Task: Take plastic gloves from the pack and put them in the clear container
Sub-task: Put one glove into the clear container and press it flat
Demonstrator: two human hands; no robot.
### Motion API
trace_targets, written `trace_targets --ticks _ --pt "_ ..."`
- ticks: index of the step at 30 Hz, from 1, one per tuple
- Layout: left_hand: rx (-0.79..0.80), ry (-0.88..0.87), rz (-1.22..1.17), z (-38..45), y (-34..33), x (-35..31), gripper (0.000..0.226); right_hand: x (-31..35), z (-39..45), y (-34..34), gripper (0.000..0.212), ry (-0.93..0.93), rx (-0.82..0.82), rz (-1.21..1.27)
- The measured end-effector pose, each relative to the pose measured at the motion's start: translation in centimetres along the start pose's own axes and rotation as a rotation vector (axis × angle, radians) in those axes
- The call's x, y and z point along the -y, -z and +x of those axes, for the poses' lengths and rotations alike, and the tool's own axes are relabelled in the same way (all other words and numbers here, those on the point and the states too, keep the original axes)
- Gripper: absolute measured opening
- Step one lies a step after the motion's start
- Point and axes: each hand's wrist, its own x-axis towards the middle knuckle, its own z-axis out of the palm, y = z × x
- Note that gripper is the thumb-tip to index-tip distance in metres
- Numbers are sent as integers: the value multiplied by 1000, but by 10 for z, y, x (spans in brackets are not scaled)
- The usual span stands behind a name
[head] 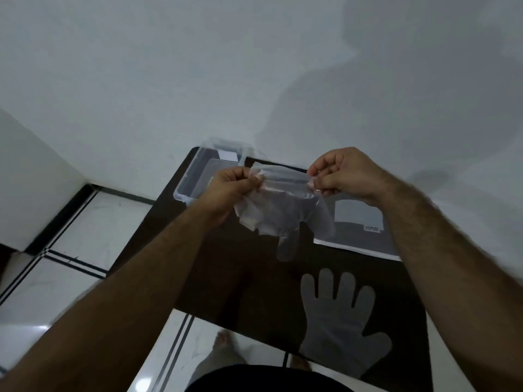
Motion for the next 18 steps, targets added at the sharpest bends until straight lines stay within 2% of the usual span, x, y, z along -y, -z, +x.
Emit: trace_targets --ticks 9,11,15,18 --pt "6 -20 235 63 135 -21 5 50 107 -70 29 1 -35 -78" --pt "32 -30 277 86 167 -25 10 62 135 -85 27 -10 -51 -109" --pt "114 -39 343 130 218 -31 23 84 182 -112 26 -17 -146 -140" --pt "173 -28 409 162 243 -40 14 102 209 -125 20 8 -224 -180"
